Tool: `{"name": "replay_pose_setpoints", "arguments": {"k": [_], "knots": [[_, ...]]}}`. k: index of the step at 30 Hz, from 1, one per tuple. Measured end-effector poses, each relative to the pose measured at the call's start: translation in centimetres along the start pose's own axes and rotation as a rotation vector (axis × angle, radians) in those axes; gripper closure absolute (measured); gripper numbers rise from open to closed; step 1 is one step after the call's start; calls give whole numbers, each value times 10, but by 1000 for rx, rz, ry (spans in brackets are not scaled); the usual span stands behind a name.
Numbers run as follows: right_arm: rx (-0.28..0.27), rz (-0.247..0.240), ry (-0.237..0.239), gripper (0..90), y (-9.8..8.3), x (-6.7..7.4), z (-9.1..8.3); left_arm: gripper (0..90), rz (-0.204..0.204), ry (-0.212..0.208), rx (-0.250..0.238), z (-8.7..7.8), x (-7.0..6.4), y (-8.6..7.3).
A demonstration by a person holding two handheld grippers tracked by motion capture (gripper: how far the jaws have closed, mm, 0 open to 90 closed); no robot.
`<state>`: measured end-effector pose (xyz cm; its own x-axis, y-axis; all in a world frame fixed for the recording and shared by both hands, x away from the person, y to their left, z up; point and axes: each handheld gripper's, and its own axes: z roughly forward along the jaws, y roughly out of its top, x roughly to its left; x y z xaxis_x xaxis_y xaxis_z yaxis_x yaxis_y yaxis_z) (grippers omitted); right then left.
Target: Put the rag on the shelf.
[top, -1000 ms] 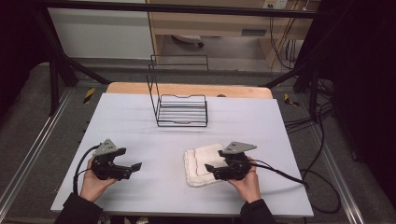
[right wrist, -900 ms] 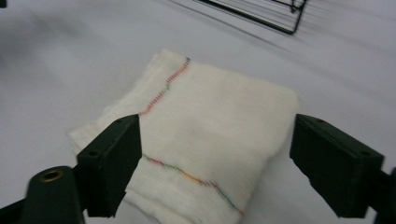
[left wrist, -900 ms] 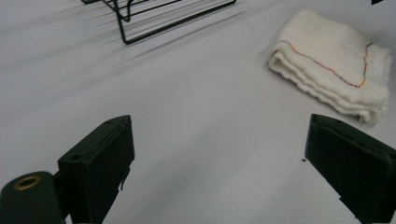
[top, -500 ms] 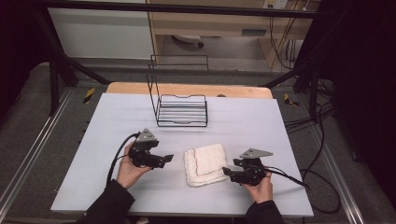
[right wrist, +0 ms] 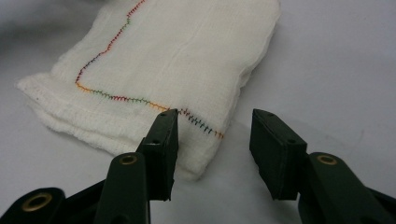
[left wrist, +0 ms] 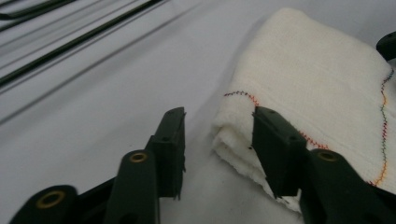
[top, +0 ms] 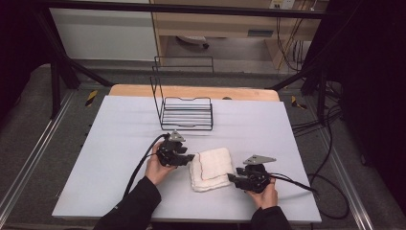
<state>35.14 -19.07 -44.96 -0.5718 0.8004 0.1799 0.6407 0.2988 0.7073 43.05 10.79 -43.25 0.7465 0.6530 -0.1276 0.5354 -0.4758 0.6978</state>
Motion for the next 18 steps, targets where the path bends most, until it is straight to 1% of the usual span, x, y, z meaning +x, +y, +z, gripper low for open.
{"name": "replay_pose_setpoints", "arguments": {"k": [1,3,5,6,9,10,11,12,13,16,18], "knots": [[6,8,2,538,-1,1,1,580,-9,-8,5,2,0,0],[6,13,8,559,-1,1,3,650,-10,-16,21,7,1,-1],[10,29,10,577,-1,2,3,689,-11,-29,32,11,1,-2],[9,32,11,591,-1,2,3,710,-15,-35,31,11,1,-2],[16,59,19,640,-1,3,3,766,-26,-48,35,12,1,-2],[20,69,27,675,-1,3,3,784,-32,-50,38,12,1,-2],[21,84,37,691,-1,3,3,797,-39,-54,41,11,1,-2],[27,91,40,724,-1,3,3,813,-45,-55,44,11,2,-2],[32,100,54,761,0,3,4,825,-49,-53,45,11,2,-2],[40,105,70,804,1,2,3,843,-56,-41,47,8,1,-3],[41,98,77,819,3,1,3,847,-59,-32,45,5,-1,-4]]}}
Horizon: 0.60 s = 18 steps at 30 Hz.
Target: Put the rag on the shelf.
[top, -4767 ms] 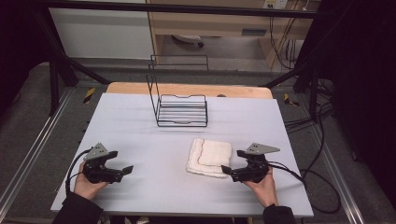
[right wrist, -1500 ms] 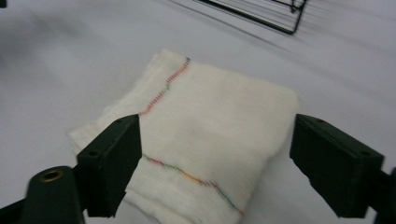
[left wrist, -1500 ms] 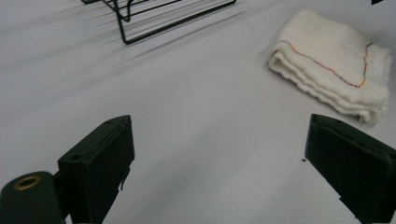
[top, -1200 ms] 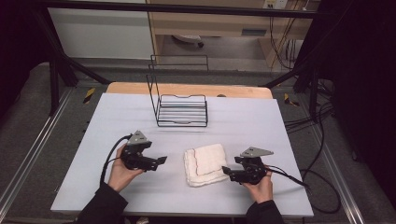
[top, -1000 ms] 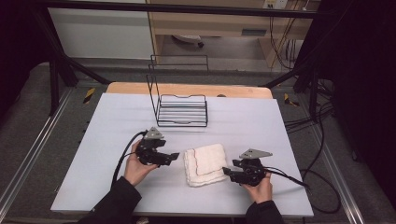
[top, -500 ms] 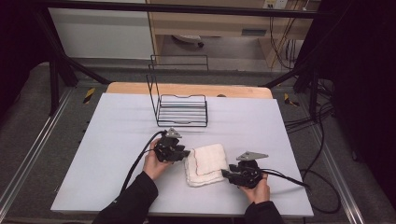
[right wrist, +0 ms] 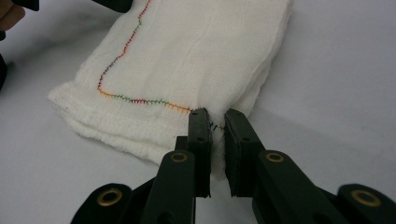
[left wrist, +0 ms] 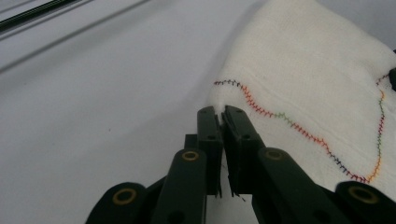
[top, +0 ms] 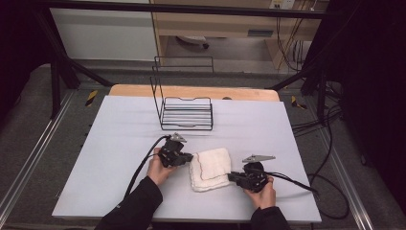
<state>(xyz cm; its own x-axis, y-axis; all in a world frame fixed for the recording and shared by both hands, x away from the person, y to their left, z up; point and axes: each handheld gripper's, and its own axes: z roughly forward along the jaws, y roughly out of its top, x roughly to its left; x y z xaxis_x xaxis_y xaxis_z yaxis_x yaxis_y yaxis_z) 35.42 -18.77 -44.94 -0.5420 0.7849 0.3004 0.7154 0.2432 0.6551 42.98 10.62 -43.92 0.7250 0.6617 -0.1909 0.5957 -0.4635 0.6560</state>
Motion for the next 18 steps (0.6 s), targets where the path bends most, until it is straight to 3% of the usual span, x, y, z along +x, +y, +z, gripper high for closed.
{"name": "replay_pose_setpoints", "arguments": {"k": [4,9,18], "knots": [[-22,-4,-2,827,6,-4,-3,849,7,8,-1,-10,-2,-5],[-17,-31,-22,826,18,-7,1,848,-28,-7,-16,-27,-4,-15],[-7,-91,-17,820,31,-13,13,847,-19,46,-25,-42,-26,-33]]}}
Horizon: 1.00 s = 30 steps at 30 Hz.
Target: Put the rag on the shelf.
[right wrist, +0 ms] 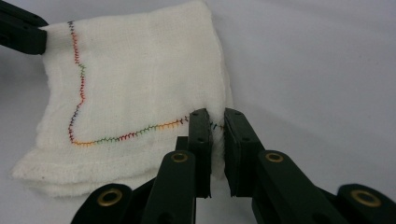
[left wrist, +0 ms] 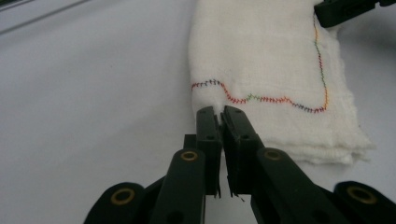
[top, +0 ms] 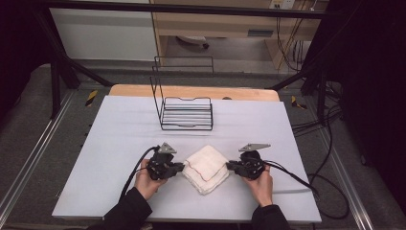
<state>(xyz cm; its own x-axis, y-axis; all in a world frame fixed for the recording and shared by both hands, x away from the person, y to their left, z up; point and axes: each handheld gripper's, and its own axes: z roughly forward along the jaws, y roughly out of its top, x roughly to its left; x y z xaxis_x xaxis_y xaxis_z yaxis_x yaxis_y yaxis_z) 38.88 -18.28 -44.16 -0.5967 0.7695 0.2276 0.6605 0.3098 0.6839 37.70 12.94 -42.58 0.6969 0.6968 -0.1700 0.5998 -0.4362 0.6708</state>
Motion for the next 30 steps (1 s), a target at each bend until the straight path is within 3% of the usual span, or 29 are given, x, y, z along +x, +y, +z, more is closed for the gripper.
{"name": "replay_pose_setpoints", "arguments": {"k": [5,10,13,16,19,25,30], "knots": [[-16,-40,-9,806,2,1,5,841,6,39,-2,-2,-8,-9],[-49,-54,-19,730,1,2,4,810,-5,38,-2,3,-2,-14],[-113,-56,-10,602,1,2,-5,729,10,34,-9,1,0,-14],[-147,-42,-15,480,-2,-1,-13,643,42,42,-24,-3,2,-12],[-171,-12,-32,360,-8,-8,-19,542,52,23,-33,-5,5,-7],[-165,11,-49,187,-19,-20,-25,335,48,-13,-59,-6,13,10],[-163,12,-43,93,-23,-23,-29,227,64,8,-70,1,14,25]]}}
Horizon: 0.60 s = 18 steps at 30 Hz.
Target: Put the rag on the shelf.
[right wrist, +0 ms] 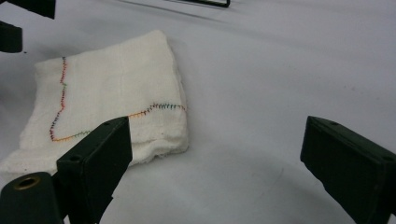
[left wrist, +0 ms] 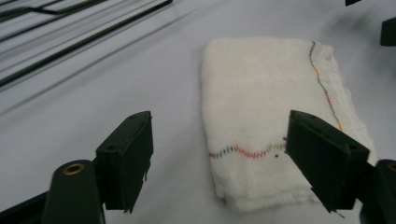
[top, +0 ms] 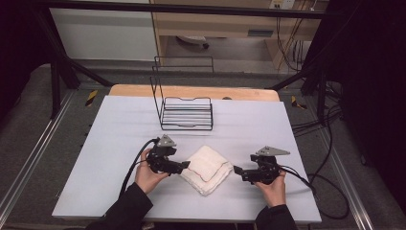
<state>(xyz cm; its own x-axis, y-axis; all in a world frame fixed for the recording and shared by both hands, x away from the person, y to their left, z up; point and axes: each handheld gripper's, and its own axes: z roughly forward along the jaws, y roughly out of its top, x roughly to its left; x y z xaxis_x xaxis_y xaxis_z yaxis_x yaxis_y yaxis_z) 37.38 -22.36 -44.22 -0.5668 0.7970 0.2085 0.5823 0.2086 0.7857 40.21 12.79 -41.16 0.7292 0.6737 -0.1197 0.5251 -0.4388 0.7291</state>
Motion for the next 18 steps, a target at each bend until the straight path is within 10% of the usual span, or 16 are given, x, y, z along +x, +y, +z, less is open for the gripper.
{"name": "replay_pose_setpoints", "arguments": {"k": [11,18], "knots": [[6,2,25,25,-3,4,-4,138,1,17,17,34,2,33],[3,4,23,21,-5,5,-5,246,3,21,46,61,0,48]]}}
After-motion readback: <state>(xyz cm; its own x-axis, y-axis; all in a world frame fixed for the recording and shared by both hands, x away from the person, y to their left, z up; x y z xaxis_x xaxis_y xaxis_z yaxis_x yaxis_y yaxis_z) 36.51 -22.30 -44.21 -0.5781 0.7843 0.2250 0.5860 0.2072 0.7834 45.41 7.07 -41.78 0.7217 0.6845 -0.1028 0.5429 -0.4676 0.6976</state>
